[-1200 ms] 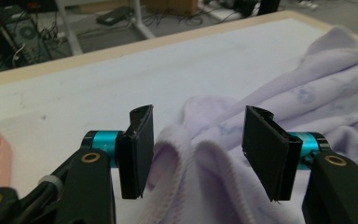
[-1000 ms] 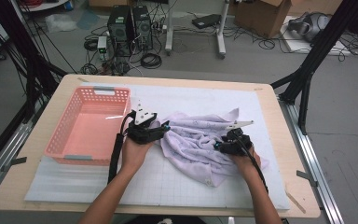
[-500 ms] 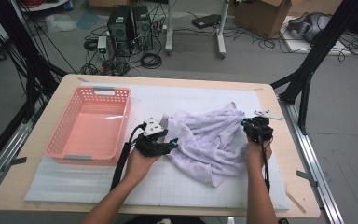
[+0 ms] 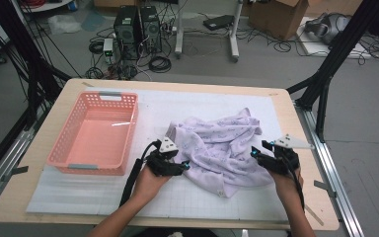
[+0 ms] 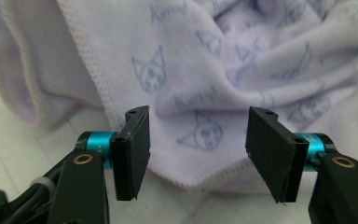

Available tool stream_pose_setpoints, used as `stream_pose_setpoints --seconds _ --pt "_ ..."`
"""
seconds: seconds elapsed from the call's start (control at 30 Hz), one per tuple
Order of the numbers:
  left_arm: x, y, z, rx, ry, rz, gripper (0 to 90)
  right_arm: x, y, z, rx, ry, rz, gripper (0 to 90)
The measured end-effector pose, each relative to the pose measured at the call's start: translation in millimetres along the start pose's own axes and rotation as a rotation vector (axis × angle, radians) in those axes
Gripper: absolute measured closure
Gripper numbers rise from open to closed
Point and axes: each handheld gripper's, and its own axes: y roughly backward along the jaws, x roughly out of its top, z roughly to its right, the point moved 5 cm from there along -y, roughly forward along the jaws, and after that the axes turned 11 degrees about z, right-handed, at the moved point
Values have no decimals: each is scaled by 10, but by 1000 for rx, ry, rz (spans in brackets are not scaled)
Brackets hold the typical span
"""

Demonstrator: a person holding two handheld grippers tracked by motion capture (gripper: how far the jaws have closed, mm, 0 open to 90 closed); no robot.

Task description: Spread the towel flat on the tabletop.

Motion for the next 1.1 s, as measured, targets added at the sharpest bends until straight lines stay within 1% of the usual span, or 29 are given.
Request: stream_pose_setpoints --seconds 0.03,0.1,0.13,0.17,0.2,0.27,0.3,0.33,0.37,0.4,0.43,0.47,0.5,0.57,0.6,0.63,0.67,0.7,0.73,0.8,0.83,0.87,0.9,0.97,1.0,1.07,1.1 --pt "-15 -17 21 -10 6 -3 404 -35 40 -4 -5 3 6 492" --pt "-48 -65 93 -32 -14 -32 404 -61 66 28 -15 9 -18 487" --pt "-56 -86 136 -29 -36 -31 393 -58 75 53 -29 -3 -6 485" --pt "-62 -100 178 -23 -75 -35 369 -51 82 75 -29 -21 3 483" --pt "-65 -112 203 -22 -95 -32 371 -40 87 83 -27 -39 13 483" --pt "-69 -116 231 -17 -120 -23 389 -39 80 77 -27 -29 18 484" --pt "-73 -108 248 -26 -133 -22 421 -48 63 64 -23 -19 11 484" --pt "-74 -106 278 -44 -145 -17 485 -57 49 55 -19 -7 1 484" --pt "-72 -102 300 -56 -160 -20 575 -65 34 46 -17 5 -3 484" --pt "-68 -98 335 -70 -178 -28 663 -67 24 37 -15 5 -3 484" --pt "-62 -96 361 -75 -204 -39 752 -68 17 31 -9 9 -5 484" --pt "-56 -92 377 -75 -228 -50 803 -68 15 23 -9 8 -7 484" --pt "-54 -86 367 -80 -237 -56 834 -62 17 20 -9 14 -4 484" --pt "-49 -76 329 -91 -211 -61 851 -54 33 20 -11 9 -4 485" --pt "-42 -68 296 -86 -202 -69 854 -50 39 27 -13 10 0 485" --pt "-30 -48 228 -52 -203 -79 856 -46 49 38 -15 8 2 485" --pt "-21 -30 170 -26 -206 -82 856 -42 63 54 -18 5 7 486" --pt "-2 5 75 5 -185 -73 857 -41 72 65 -21 2 8 486" --pt "27 47 -24 39 -155 -60 857 -39 81 82 -25 1 11 487" --pt "99 166 -232 125 -123 -25 858 -41 89 111 -32 -9 17 488" --pt "122 213 -308 153 -109 -8 858 -46 86 122 -33 -16 17 489" --pt "135 243 -353 176 -101 5 857 -54 81 121 -32 -24 13 490" --pt "149 287 -419 218 -99 17 857 -59 70 121 -29 -23 12 493" --pt "152 328 -490 248 -90 22 854 -75 41 95 -20 -17 -3 500" --pt "145 344 -521 260 -71 24 851 -80 21 70 -10 -16 -11 504" --pt "141 355 -543 265 -56 31 830 -77 -33 17 11 -12 -19 505" --pt "141 359 -547 267 -54 38 806 -73 -71 -12 25 -20 -21 505"
